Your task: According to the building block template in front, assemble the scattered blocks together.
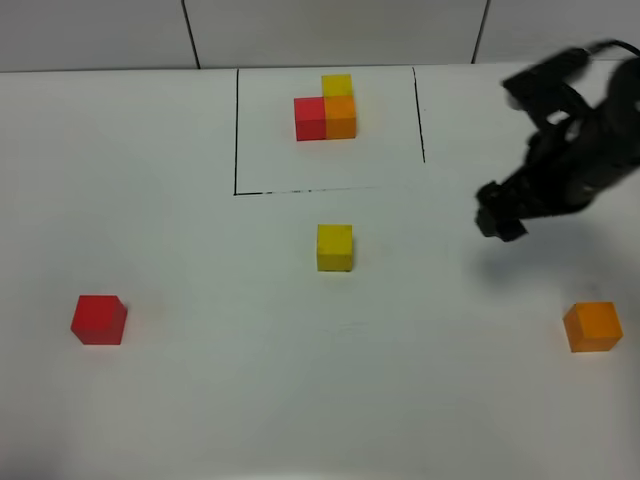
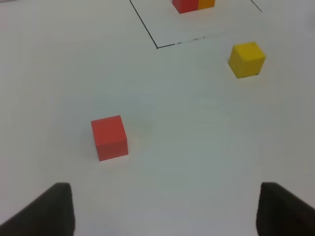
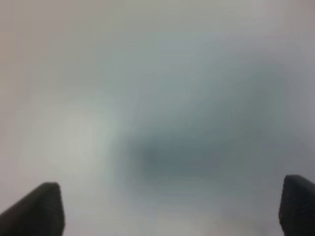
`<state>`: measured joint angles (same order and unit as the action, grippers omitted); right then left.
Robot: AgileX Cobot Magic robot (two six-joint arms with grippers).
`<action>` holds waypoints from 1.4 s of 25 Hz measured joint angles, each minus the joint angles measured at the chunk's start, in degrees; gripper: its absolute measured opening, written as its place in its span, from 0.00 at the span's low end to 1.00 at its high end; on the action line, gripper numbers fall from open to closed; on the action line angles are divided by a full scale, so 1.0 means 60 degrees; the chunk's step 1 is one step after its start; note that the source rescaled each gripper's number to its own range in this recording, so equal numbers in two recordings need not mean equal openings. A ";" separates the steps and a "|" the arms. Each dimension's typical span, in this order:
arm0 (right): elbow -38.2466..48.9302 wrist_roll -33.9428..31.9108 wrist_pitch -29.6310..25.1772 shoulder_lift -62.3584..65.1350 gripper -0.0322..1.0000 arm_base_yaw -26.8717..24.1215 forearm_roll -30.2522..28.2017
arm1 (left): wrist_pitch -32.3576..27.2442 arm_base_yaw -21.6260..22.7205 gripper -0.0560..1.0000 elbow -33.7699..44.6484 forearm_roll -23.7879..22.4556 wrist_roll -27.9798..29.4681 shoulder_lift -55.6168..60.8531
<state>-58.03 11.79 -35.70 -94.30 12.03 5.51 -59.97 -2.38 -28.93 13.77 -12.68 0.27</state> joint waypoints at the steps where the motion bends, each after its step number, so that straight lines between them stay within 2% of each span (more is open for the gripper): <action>1: 0.0568 -0.0515 0.0082 0.0473 0.87 -0.0301 -0.0004 | 0.0000 0.0000 0.71 0.0000 0.0000 0.0000 0.0000; 5: 0.2517 -0.1131 0.0288 0.1678 0.87 -0.1158 -0.0007 | 0.0000 0.0000 0.71 0.0000 0.0000 0.0000 0.0000; 10: 0.3501 -0.1095 0.0416 0.1752 0.87 -0.1520 0.0423 | 0.0000 0.0000 0.71 0.0000 0.0000 0.0000 0.0000; 16: 0.3569 -0.0766 0.0591 0.1429 0.87 -0.1550 0.0731 | 0.0000 0.0000 0.71 0.0000 0.0000 0.0000 0.0000; 26: 0.3569 -0.0389 0.1819 -0.0018 0.85 -0.1616 0.0766 | 0.0000 0.0000 0.71 0.0000 0.0000 0.0000 0.0000; 35: 0.3569 -0.0121 0.2331 -0.0234 0.80 -0.1869 0.0777 | 0.0000 0.0000 0.71 0.0000 0.0000 0.0000 0.0000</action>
<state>-36.62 11.06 -21.71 -95.70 0.81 10.18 -59.97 -2.38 -28.93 13.77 -12.68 0.27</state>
